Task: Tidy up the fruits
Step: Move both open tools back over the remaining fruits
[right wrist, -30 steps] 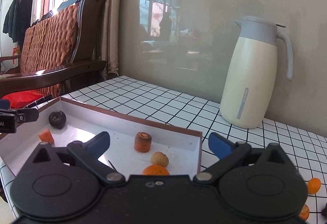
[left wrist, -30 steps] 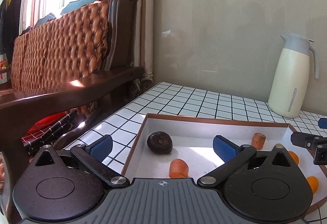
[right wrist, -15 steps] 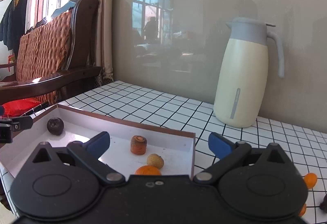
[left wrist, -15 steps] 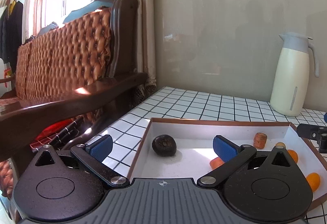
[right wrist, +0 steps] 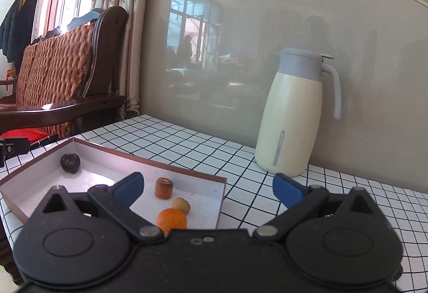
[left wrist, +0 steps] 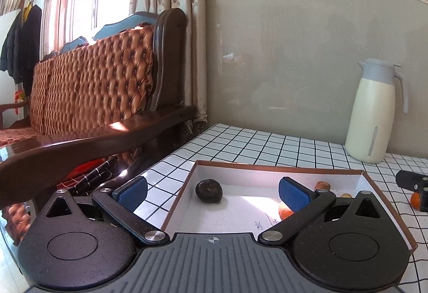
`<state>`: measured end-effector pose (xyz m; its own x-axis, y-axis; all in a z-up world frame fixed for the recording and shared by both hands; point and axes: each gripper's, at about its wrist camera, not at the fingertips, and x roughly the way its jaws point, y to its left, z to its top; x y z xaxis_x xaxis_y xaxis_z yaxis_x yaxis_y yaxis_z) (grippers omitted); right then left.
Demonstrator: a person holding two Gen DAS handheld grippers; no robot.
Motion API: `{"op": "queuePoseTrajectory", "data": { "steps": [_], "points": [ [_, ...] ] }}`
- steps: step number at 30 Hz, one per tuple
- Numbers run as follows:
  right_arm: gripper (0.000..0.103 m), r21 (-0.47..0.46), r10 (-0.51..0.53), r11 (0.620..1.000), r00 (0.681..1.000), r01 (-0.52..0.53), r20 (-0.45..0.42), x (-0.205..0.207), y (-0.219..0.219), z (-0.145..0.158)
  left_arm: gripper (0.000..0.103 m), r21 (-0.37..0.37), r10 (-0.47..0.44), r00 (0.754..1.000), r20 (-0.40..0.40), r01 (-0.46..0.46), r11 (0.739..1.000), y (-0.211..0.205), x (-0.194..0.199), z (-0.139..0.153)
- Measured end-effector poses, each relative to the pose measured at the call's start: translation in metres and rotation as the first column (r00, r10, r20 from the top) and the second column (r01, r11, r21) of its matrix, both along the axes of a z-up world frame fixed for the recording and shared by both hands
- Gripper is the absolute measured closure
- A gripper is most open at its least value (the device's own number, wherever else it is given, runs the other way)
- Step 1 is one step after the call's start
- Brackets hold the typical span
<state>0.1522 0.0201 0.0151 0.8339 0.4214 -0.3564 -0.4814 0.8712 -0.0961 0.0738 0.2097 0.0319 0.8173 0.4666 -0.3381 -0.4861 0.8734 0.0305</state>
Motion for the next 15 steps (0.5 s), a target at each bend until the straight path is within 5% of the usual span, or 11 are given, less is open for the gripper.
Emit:
{"op": "queuePoseTrajectory", "data": {
  "steps": [8,15],
  "points": [
    [0.006,0.017,0.006,1.000,0.999,-0.005,-0.036,-0.022,-0.040,0.008,0.000,0.046,-0.116,0.992,0.052,0.114,0.992,-0.049,-0.022,0.001],
    [0.006,-0.013,-0.025,1.000,0.999,0.025,-0.029,-0.040,-0.081,0.007,0.000,0.049,-0.233,0.972,-0.015,0.234,0.971,-0.086,-0.009,-0.004]
  ]
}}
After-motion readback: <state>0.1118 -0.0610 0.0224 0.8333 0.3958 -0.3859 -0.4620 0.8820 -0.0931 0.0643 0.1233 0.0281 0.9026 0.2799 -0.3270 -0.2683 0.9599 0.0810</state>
